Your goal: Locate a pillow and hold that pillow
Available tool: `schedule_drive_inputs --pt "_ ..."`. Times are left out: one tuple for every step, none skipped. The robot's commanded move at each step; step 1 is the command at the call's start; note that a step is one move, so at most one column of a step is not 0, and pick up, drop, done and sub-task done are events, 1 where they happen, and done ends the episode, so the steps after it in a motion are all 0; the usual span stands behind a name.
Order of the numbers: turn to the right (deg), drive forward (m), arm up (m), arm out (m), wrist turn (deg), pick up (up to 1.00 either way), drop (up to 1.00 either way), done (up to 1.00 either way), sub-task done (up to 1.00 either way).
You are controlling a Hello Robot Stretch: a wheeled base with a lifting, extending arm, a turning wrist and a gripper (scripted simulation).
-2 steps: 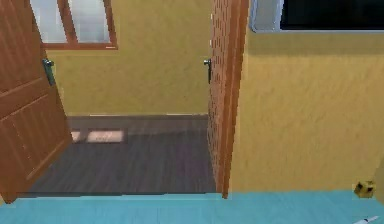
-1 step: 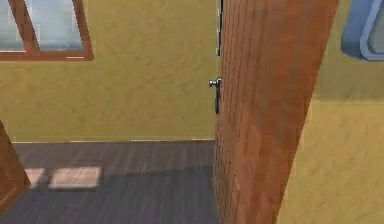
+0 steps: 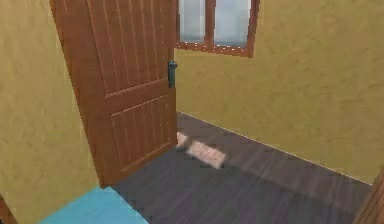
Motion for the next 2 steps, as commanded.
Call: schedule_drive_inputs --pt "0.0 1.00 0.00 0.00 0.0 0.00 0.00 0.00 0.00" --pt "0.0 0.70 0.00 0.00 0.0 0.00 0.00 0.00 0.00"
